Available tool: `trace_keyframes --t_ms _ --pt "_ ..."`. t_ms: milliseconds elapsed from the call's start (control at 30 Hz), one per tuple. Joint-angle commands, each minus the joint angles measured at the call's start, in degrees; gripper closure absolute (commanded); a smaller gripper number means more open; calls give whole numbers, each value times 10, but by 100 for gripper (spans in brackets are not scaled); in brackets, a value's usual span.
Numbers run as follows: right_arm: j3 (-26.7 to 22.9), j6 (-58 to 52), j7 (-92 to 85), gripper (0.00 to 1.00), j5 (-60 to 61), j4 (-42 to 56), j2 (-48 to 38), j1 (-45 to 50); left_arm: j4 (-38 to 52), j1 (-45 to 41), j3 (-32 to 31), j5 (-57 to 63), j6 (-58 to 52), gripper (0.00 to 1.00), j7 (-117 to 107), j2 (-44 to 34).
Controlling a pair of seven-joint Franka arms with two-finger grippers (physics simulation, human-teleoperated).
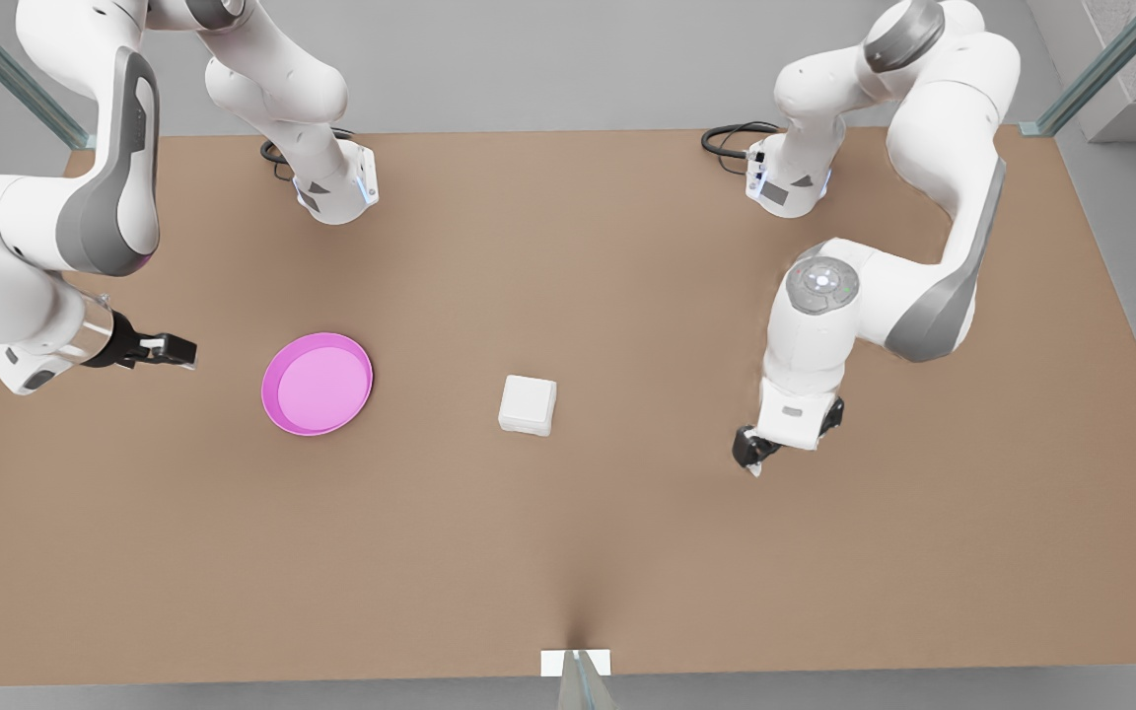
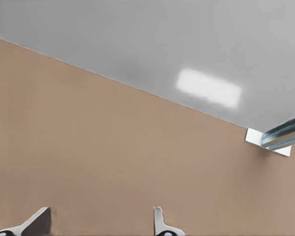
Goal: Pack egg into the box and close the box lid
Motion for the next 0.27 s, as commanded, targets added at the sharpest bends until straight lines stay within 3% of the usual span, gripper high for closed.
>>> trace_keyframes --t_ms 0,33,67,233 --pt "0 -3 -38 0 0 0 -1 -3 55 -153 385 -344 -213 0 535 -49" --pt "0 -4 -38 0 -1 0 -1 -3 -48 -134 416 -475 -187 0 599 -153" --pt "0 -4 -38 0 -1 0 -1 -3 -294 -135 381 -451 -18 0 589 -334" --pt "0 -7 -38 0 -1 0 -1 -4 -308 -142 359 -434 -43 0 551 -340"
